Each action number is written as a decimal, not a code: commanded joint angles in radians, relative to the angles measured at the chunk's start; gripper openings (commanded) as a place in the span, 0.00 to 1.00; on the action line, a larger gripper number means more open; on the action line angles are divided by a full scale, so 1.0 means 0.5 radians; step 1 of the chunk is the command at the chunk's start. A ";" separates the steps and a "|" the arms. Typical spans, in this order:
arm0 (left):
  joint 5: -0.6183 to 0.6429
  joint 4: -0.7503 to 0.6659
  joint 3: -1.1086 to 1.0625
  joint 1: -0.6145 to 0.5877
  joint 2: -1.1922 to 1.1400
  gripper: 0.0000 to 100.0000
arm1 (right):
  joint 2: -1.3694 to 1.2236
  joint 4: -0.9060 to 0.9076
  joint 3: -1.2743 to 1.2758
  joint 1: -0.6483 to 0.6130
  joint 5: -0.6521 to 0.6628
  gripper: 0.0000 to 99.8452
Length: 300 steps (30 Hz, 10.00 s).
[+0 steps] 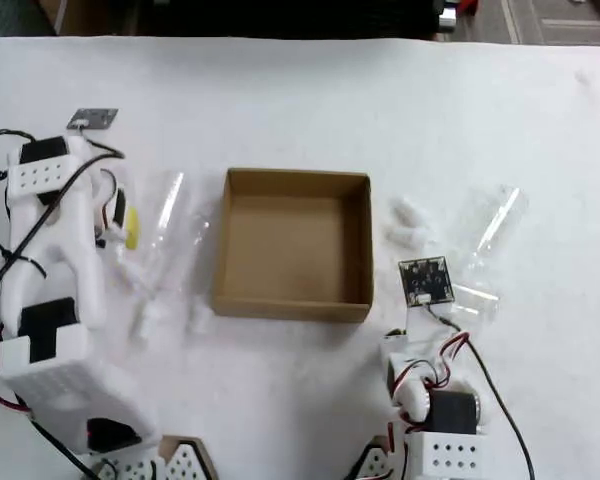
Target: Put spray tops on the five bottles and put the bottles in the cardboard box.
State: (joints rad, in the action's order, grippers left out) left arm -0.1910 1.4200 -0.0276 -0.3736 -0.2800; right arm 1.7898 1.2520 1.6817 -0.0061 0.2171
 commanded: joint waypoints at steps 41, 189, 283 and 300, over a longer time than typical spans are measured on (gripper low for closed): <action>0.206 -0.353 -0.236 -0.014 0.014 0.16 | 0.020 0.029 0.018 -0.002 0.015 0.02; 0.175 -1.341 -2.062 1.284 3.181 0.02 | 0.014 -1.591 0.015 0.072 -0.150 0.02; -0.117 -1.593 -2.335 1.665 3.181 0.02 | -1.877 -1.560 -1.516 -0.763 0.144 0.02; -0.117 -1.596 -2.335 1.649 3.172 0.02 | -1.858 -1.600 -1.442 -0.704 0.129 0.02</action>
State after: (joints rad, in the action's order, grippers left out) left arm -0.2417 0.6283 -1.2060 0.4488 1.2942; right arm 0.8493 0.4787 0.9728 -0.4250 0.2969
